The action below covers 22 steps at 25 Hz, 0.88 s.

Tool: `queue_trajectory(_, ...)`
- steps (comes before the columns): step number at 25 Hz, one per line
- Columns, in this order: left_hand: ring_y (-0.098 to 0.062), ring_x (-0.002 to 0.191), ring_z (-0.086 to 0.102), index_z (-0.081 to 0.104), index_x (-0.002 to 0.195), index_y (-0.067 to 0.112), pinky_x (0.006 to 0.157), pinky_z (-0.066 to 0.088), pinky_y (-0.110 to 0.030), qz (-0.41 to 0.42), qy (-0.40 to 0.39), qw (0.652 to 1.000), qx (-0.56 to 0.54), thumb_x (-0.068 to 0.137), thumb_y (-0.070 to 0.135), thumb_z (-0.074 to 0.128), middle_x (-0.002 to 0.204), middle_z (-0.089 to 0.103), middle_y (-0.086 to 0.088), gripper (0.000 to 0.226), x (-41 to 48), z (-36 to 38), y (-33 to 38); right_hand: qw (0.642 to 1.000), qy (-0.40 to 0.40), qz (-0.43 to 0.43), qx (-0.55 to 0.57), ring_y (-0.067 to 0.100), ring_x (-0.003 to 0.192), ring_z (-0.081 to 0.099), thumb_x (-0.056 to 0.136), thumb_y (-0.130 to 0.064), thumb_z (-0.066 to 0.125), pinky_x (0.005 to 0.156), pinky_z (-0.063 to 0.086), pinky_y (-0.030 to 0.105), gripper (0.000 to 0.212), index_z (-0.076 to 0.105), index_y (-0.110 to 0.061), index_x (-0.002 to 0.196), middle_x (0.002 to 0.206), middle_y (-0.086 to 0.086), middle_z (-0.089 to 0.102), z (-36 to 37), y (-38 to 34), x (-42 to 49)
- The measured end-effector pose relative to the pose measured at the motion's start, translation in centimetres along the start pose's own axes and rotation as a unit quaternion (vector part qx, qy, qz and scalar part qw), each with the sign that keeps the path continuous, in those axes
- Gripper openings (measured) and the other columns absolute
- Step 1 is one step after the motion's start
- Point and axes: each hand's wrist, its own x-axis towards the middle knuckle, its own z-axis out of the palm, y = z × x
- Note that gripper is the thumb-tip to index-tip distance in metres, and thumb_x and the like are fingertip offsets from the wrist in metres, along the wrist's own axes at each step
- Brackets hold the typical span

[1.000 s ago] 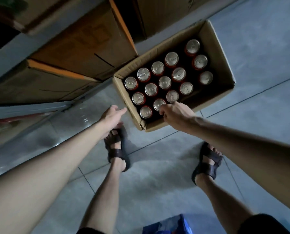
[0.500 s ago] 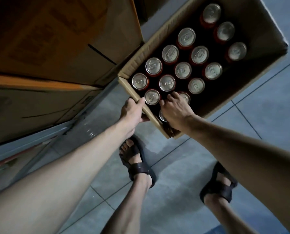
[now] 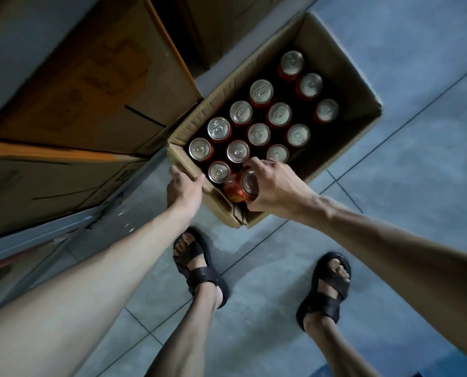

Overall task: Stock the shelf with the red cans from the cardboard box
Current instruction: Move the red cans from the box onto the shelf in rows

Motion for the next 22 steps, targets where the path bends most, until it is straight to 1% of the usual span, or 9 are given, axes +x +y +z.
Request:
queue_trajectory(2,-0.033,0.134,0.043,0.021,0.151,0.008,0.108,0.038,-0.038,0.125,0.015,0.991,0.046,0.088,0.018,0.068,0.151,0.039,-0.017,0.079,-3.6,-1.9,1.9,0.982,0.043,0.091,0.16,0.013,0.078,0.064,0.053,-0.05,0.071,0.064,0.044,0.018,0.068,0.056,-0.026,0.114,0.09,-0.007,0.065,-4.8,-1.4,-2.9)
queue_trajectory(4,-0.032,0.137,0.04,0.021,0.151,0.006,0.111,0.035,-0.038,0.303,-0.043,0.949,0.079,0.08,0.008,0.077,0.152,0.037,-0.017,0.09,-8.2,-4.4,4.3,0.939,0.09,0.148,0.298,0.001,0.074,0.064,0.054,-0.045,0.074,0.063,0.048,0.016,0.061,0.06,-0.027,0.111,0.087,-0.011,0.068,-9.7,-3.1,-5.7)
queue_trajectory(7,-0.027,0.132,0.047,0.03,0.149,0.013,0.109,0.037,-0.034,0.44,-0.109,0.88,0.146,0.073,0.028,0.084,0.145,0.047,-0.011,0.094,-15.6,-10.2,9.3,0.873,0.125,0.143,0.449,0.012,0.091,0.07,0.057,-0.039,0.073,0.079,0.054,0.028,0.061,0.063,-0.016,0.113,0.098,0.0,0.073,-16.8,-7.0,-10.2)
queue_trajectory(10,-0.018,0.115,0.059,0.044,0.139,0.013,0.09,0.04,-0.008,0.47,-0.112,0.871,0.087,0.067,0.036,0.087,0.125,0.06,0.001,0.087,-24.0,-16.6,14.8,0.838,0.139,0.102,0.518,0.019,0.093,0.071,0.063,-0.044,0.07,0.079,0.056,0.028,0.058,0.065,-0.011,0.111,0.097,0.004,0.075,-23.7,-11.9,-14.6)
queue_trajectory(12,-0.012,0.103,0.061,0.05,0.131,0.012,0.079,0.039,0.0,0.461,-0.115,0.879,0.038,0.061,0.036,0.09,0.111,0.061,0.009,0.084,-30.4,-21.3,18.1,0.818,0.153,0.086,0.548,0.022,0.093,0.072,0.065,-0.043,0.069,0.08,0.055,0.03,0.055,0.064,-0.01,0.109,0.097,0.007,0.075,-28.5,-15.8,-18.0)
queue_trajectory(14,-0.012,0.101,0.062,0.051,0.127,0.015,0.086,0.045,-0.01,0.423,-0.156,0.893,-0.013,0.059,0.04,0.086,0.108,0.063,0.009,0.081,-36.6,-26.2,20.5,0.805,0.159,0.063,0.568,0.023,0.094,0.071,0.065,-0.041,0.068,0.081,0.054,0.033,0.054,0.062,-0.011,0.11,0.098,0.009,0.074,-33.4,-19.8,-21.4)
queue_trajectory(17,-0.016,0.107,0.065,0.054,0.127,0.017,0.095,0.05,-0.031,0.388,-0.242,0.889,-0.037,0.061,0.042,0.079,0.114,0.068,0.0,0.075,-44.3,-32.9,22.9,0.805,0.132,0.026,0.577,0.023,0.092,0.069,0.069,-0.028,0.068,0.076,0.054,0.032,0.05,0.059,-0.008,0.114,0.098,0.009,0.072,-40.0,-25.2,-25.7)
queue_trajectory(19,-0.016,0.104,0.066,0.057,0.125,0.013,0.091,0.052,-0.028,0.372,-0.277,0.885,-0.042,0.068,0.032,0.077,0.113,0.07,-0.004,0.063,-49.9,-36.9,23.5,0.815,0.098,0.001,0.571,0.023,0.092,0.069,0.072,-0.019,0.064,0.076,0.055,0.032,0.047,0.058,-0.007,0.118,0.099,0.009,0.071,-44.3,-29.5,-29.1)
queue_trajectory(22,-0.015,0.108,0.065,0.058,0.124,0.022,0.093,0.051,-0.03,0.349,-0.281,0.893,-0.045,0.065,0.036,0.081,0.118,0.069,-0.001,0.065,-57.2,-41.3,23.5,0.844,0.058,-0.038,0.532,0.023,0.093,0.071,0.074,-0.022,0.069,0.079,0.058,0.032,0.054,0.058,-0.008,0.125,0.106,0.012,0.072,-49.2,-35.2,-33.7)
